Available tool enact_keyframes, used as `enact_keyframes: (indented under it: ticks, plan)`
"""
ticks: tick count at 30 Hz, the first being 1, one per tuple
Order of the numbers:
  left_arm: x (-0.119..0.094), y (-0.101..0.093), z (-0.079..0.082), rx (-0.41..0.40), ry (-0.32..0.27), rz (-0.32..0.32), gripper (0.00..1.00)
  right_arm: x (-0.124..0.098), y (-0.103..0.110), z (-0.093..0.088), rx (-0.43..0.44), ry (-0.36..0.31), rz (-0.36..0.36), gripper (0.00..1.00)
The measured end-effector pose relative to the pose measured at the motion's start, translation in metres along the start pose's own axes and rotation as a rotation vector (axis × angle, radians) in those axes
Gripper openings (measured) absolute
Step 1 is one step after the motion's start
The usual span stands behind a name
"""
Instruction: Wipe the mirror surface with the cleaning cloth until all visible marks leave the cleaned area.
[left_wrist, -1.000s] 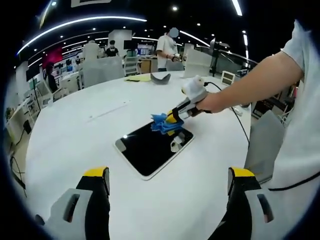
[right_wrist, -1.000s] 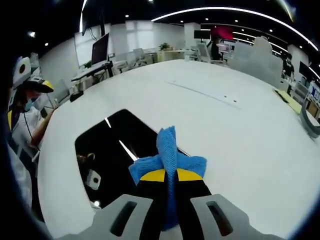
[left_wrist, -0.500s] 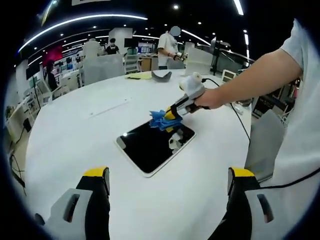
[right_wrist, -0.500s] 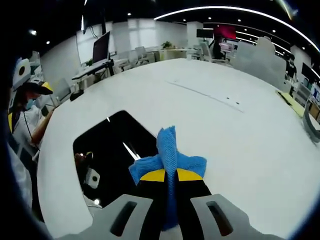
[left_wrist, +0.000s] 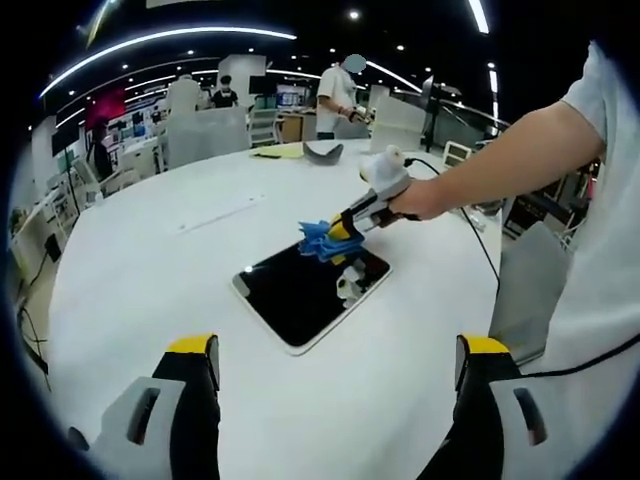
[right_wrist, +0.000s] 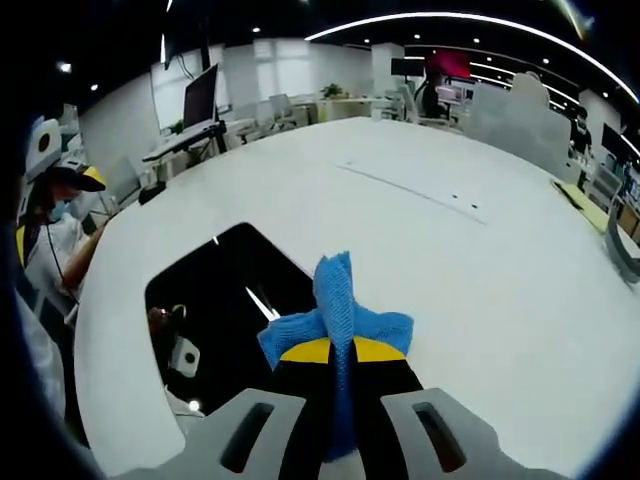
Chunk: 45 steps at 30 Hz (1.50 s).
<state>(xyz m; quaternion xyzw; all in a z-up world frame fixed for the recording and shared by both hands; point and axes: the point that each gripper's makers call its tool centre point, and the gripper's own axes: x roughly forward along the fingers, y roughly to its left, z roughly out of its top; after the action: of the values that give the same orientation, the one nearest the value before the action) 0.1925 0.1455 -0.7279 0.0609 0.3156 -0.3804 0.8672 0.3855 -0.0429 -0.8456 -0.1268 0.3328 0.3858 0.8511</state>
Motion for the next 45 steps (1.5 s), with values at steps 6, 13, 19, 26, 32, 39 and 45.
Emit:
enact_keyframes:
  ticks: [6, 13, 19, 26, 32, 39, 45]
  plan:
    - [-0.001, -0.002, 0.0, 0.002, -0.002, -0.001, 0.99, 0.0, 0.001, 0.001, 0.003, 0.0, -0.01, 0.01]
    - [-0.003, -0.005, 0.0, 0.007, -0.003, 0.0, 0.99, 0.003, 0.002, 0.003, -0.002, 0.005, -0.017, 0.01]
    - [-0.003, -0.004, -0.001, 0.011, 0.003, 0.005, 0.99, 0.007, 0.003, 0.007, -0.002, 0.012, -0.013, 0.01]
    - [-0.004, -0.002, 0.005, 0.035, -0.007, 0.014, 0.99, 0.012, 0.013, 0.01, -0.027, 0.025, 0.022, 0.01]
    - [-0.005, -0.001, 0.007, 0.029, -0.014, 0.014, 0.99, 0.012, 0.027, 0.009, -0.049, 0.029, 0.056, 0.01]
    - [-0.005, -0.004, 0.008, 0.029, -0.023, 0.013, 0.98, 0.01, 0.039, 0.006, -0.082, 0.036, 0.076, 0.01]
    - [-0.005, -0.008, 0.007, 0.034, -0.022, 0.007, 0.98, 0.006, 0.048, 0.003, -0.093, 0.03, 0.085, 0.01]
